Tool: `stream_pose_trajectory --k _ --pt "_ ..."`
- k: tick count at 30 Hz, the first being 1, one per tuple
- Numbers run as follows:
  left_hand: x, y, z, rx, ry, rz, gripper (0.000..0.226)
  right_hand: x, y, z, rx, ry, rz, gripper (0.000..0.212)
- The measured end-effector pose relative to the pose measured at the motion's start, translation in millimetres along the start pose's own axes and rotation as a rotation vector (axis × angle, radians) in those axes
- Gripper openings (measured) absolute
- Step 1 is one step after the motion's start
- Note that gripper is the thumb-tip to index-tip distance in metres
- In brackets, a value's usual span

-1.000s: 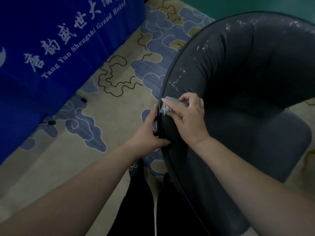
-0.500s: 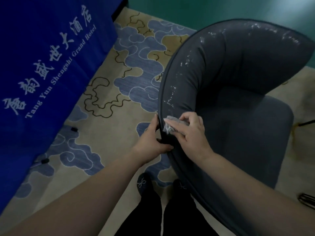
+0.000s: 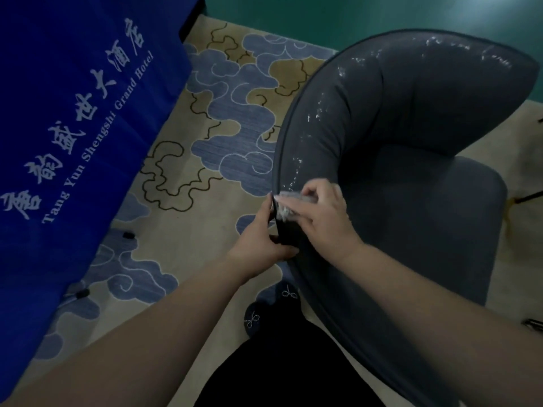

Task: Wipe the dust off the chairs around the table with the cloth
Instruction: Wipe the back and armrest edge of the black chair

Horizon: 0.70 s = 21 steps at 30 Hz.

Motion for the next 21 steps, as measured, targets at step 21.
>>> stream_pose_trajectory --k 21 --pt "19 -12 -8 0.067 -0.044 0.013 0.093 15 -22 3 0.052 -0.035 -0.052 0.035"
Point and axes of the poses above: each hand's wrist, its own y-axis away from the middle knuckle, its own z-axis out of the palm, x = y × z, the point moved 2 cm from there along -y, towards the middle knuckle, and after that the axes turned 5 degrees about -y, right-handed, at the moved point
